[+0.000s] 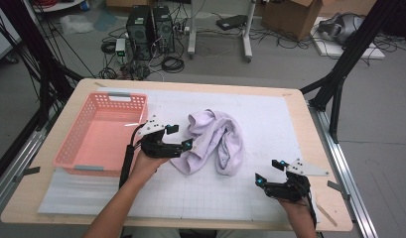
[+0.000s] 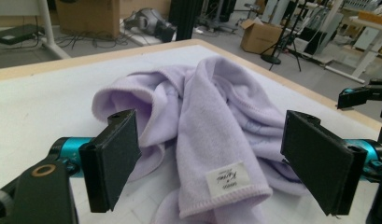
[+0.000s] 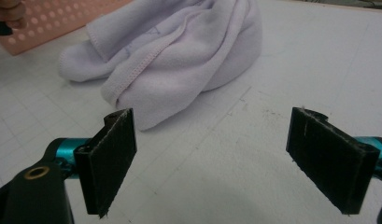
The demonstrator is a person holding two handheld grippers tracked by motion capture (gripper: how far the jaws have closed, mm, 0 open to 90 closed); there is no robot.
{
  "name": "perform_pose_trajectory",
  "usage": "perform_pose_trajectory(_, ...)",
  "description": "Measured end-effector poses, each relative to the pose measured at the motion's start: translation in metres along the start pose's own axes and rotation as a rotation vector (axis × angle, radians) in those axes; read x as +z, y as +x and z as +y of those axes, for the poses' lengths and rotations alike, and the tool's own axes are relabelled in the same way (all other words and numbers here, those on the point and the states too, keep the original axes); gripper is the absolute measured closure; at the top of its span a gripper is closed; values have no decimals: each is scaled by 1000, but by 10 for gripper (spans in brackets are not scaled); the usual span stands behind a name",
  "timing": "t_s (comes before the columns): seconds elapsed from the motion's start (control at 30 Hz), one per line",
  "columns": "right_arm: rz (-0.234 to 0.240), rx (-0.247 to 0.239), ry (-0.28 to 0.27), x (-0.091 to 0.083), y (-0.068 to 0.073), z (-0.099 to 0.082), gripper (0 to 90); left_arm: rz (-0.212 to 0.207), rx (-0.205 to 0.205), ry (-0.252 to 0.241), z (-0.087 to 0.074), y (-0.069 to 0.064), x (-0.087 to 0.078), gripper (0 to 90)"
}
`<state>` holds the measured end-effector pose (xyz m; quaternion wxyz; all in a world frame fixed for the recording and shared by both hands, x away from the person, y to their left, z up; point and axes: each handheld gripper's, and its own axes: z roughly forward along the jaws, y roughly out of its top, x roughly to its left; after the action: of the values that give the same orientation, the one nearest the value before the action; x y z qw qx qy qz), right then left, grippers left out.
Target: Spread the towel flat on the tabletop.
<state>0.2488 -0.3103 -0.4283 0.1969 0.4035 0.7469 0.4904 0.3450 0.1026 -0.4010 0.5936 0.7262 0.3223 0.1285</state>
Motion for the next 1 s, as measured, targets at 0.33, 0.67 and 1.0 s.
perform_pose_trajectory(0.33, -1, -41, 78, 31, 3, 7, 176, -46, -2, 82, -17, -2, 5, 261)
perform_pose_trajectory(0.67, 49, -34, 198, 79, 12, 20, 271, -63, 48, 253, -35, -18, 35, 343)
perform_pose_trajectory(1.0, 101, -74, 272, 72, 10, 18, 838, 5, 78, 280, -32, -13, 31, 810)
